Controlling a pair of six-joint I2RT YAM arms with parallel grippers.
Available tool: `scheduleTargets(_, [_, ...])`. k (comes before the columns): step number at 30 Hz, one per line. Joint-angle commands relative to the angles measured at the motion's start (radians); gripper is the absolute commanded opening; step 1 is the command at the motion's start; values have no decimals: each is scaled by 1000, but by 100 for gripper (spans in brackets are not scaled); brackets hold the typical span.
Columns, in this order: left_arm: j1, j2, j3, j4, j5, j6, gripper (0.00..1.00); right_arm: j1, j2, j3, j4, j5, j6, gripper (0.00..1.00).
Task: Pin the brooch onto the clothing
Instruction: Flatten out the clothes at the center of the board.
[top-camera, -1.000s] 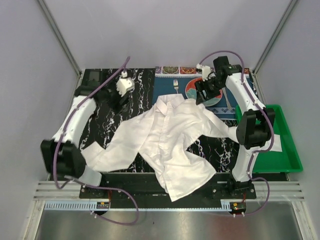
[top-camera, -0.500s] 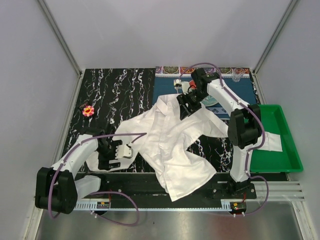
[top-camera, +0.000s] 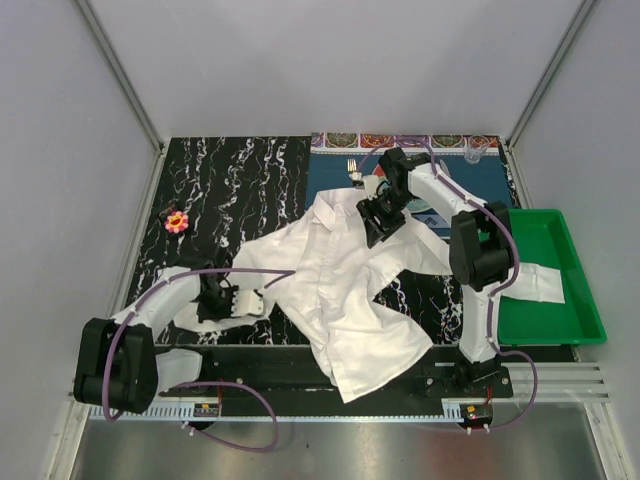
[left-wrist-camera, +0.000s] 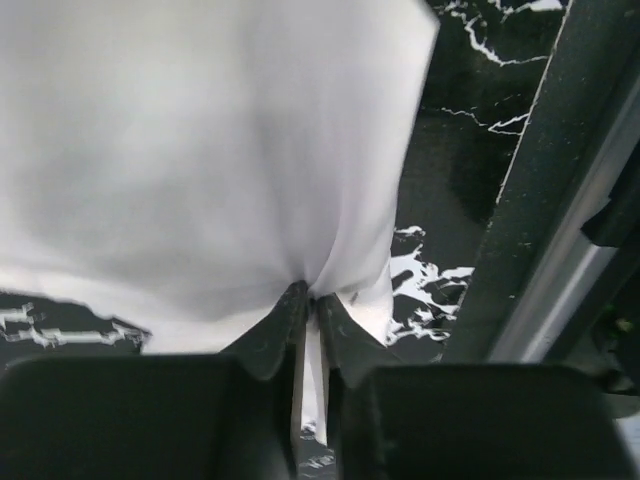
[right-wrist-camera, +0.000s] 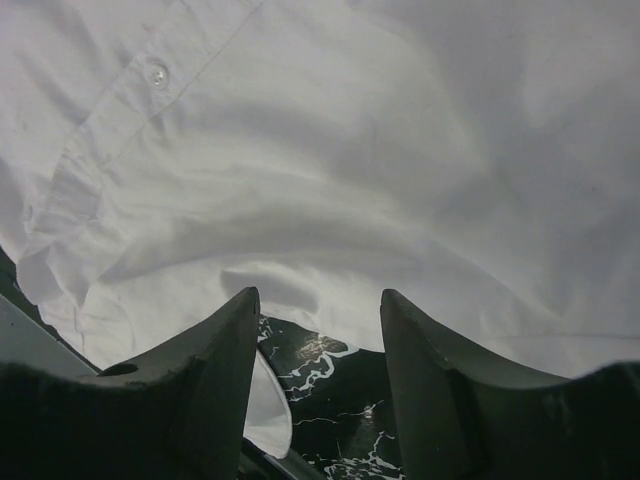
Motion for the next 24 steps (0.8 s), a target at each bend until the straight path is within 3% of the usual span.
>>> scheduleTargets(1, [34,-40,153,-58,110,-90,0,-13,12,-7,19,79,-23,56])
scheduleTargets(5, [97,-57,413,-219,350,-247,0,-33,3,-22,22,126,-40,55])
scheduleTargets(8, [167,-42,582,-241,455,-425,0,-49,-3,-32,21,152,-59,55])
scheduleTargets(11, [253,-20,659,-187,455,-622,0,-53,-38,-44,19,149,-74,54])
scheduleTargets(13, [310,-9,680,-158,444,-755,0,-50,-102,-61,24,51,-80,54])
scheduleTargets(19, [361,52,706,-92,395,-962,0,173,-306,-182,120,7,-80,60])
scheduleTargets(24, [364,133,744,-52,381,-1047,0,451,-325,-226,214,114,-13,67])
